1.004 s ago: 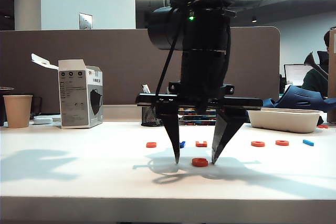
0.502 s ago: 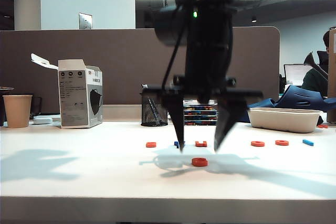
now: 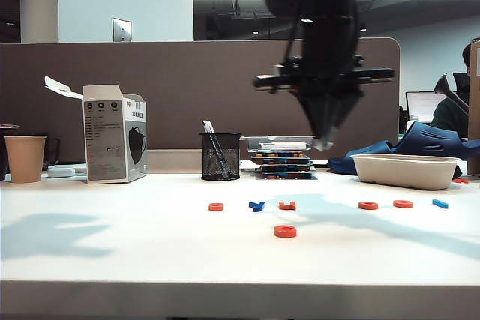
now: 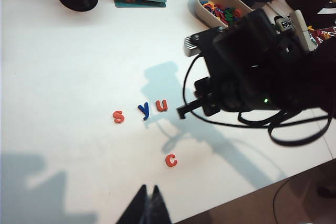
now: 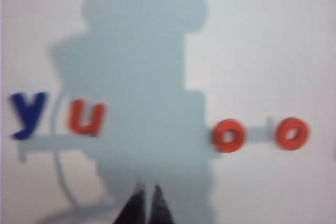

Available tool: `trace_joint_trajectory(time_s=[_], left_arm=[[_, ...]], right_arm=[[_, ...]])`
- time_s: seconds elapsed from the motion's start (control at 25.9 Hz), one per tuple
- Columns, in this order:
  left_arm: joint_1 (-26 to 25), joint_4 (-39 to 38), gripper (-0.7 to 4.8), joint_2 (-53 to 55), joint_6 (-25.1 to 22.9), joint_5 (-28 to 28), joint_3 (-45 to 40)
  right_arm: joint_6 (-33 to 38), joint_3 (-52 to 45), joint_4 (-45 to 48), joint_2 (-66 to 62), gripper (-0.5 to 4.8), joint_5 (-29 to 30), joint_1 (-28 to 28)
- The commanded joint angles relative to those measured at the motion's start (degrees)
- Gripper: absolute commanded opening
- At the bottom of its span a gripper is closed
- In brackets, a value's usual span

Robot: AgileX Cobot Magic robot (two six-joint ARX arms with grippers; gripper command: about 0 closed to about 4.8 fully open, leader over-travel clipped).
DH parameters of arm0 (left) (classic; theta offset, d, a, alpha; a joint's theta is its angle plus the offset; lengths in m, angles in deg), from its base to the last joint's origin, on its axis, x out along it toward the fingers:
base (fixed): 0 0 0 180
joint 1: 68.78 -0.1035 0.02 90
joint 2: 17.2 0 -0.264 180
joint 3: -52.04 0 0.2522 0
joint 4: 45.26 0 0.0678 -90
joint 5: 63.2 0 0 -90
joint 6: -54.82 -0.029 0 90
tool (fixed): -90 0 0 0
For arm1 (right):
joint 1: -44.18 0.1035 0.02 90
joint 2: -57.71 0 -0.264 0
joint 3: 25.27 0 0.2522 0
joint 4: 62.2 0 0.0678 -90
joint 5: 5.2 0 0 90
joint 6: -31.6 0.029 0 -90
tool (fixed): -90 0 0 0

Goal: Select the appropriate letters from the row of letter magnets placed on the table to arrange into the word "cool".

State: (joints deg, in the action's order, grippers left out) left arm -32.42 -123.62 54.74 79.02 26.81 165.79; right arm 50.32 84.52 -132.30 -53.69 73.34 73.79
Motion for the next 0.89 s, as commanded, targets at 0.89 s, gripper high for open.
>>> trace_joint_trajectory(time_s=[0.89], left_arm=[[-0.07,-0.09,-0.04,-0.17,-0.2,-0.22,0.15]], right_arm=[[-9.97,-0.5,-0.46,-6.75,-0.06,26.34,-17.49]])
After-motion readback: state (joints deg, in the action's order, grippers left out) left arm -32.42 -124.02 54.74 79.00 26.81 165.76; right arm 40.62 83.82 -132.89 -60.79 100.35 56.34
